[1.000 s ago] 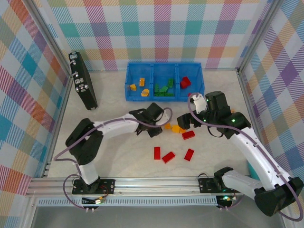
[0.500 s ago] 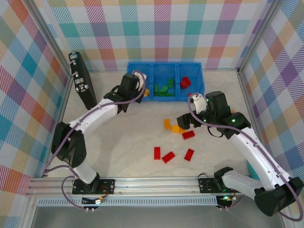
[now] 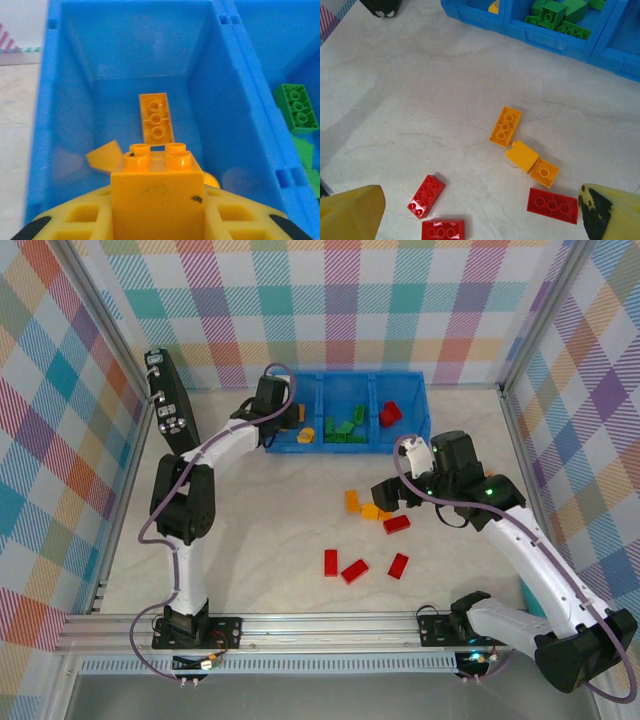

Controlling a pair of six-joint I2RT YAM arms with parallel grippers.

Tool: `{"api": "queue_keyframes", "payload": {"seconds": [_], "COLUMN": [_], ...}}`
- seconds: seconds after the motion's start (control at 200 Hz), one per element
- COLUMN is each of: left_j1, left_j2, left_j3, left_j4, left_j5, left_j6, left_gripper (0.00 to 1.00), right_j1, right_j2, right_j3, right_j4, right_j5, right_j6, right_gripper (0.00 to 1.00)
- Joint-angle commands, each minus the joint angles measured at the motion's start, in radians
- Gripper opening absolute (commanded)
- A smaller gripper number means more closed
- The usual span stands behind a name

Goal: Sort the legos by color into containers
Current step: Place the lego in the container, then pick up the lego from the center of the table.

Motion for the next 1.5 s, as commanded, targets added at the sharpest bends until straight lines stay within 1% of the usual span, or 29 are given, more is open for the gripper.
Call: {"api": "queue_keyframes", "payload": {"seconds": [0.0, 0.085, 0.175, 0.42, 0.49, 0.515, 0.57, 0.6, 0.73, 0.8, 0.93, 1.0, 1.065, 1.22, 1.32, 1.34, 1.385, 1.495], "left_j1": [0.003, 0.003, 0.003, 0.001, 0.000, -0.002, -0.017, -0.029, -0.133, -0.194, -0.292, -0.331, -0.365, -0.427, -0.450, -0.453, -0.461, -0.475], "left_j2": [0.051, 0.084, 0.087, -0.026, -0.074, -0.096, -0.151, -0.180, -0.250, -0.277, -0.315, -0.316, -0.311, -0.246, -0.192, -0.181, -0.160, -0.121], "left_j3": [0.075, 0.099, 0.096, 0.028, 0.009, -0.006, -0.052, -0.075, -0.135, -0.192, -0.303, -0.334, -0.355, -0.333, -0.321, -0.322, -0.322, -0.319], "left_j4": [-0.027, -0.045, -0.057, -0.076, -0.086, -0.117, -0.108, -0.115, -0.216, -0.221, -0.156, -0.130, -0.108, -0.106, -0.103, -0.066, -0.054, -0.048], "left_j5": [0.054, 0.058, 0.044, 0.043, 0.046, 0.053, 0.069, 0.058, -0.036, -0.037, -0.017, -0.013, -0.032, -0.057, -0.040, -0.035, -0.029, -0.032], "left_j6": [-0.066, -0.086, -0.102, -0.094, -0.096, -0.103, -0.124, -0.138, -0.191, -0.243, -0.378, -0.439, -0.480, -0.520, -0.550, -0.558, -0.573, -0.591], "left_gripper": [0.25, 0.31, 0.41, 0.53, 0.54, 0.54, 0.52, 0.52, 0.52, 0.53, 0.54, 0.54, 0.55, 0.56, 0.56, 0.56, 0.56, 0.56], "right_j1": [-0.003, -0.003, -0.003, -0.004, -0.004, -0.004, -0.004, -0.004, -0.004, -0.004, -0.004, -0.004, -0.004, -0.004, -0.004, -0.004, -0.004, -0.004], "right_j2": [-0.001, -0.009, -0.020, -0.054, -0.064, -0.068, -0.081, -0.087, -0.099, -0.103, -0.114, -0.117, -0.117, -0.115, -0.117, -0.117, -0.120, -0.129], "right_j3": [0.005, 0.005, 0.005, 0.005, 0.005, 0.005, 0.005, 0.005, 0.007, 0.003, -0.010, -0.016, -0.022, -0.030, -0.044, -0.047, -0.058, -0.080], "right_j4": [0.017, 0.011, 0.003, -0.013, -0.012, -0.012, -0.011, -0.011, -0.018, -0.018, -0.014, -0.010, -0.002, 0.015, 0.025, 0.026, 0.028, 0.029], "right_j5": [-0.012, -0.006, 0.001, -0.001, -0.008, -0.011, -0.015, -0.015, -0.012, -0.017, -0.015, -0.015, -0.018, -0.036, -0.055, -0.059, -0.067, -0.066], "right_j6": [-0.015, -0.019, -0.023, -0.020, -0.013, -0.011, -0.006, -0.005, -0.002, 0.002, 0.009, 0.011, 0.011, 0.011, 0.018, 0.021, 0.024, 0.024], "right_gripper": [0.99, 0.99, 0.99, 0.99, 0.99, 0.99, 0.99, 0.99, 0.99, 0.99, 0.99, 0.99, 0.99, 0.99, 0.99, 0.99, 0.99, 0.99]}}
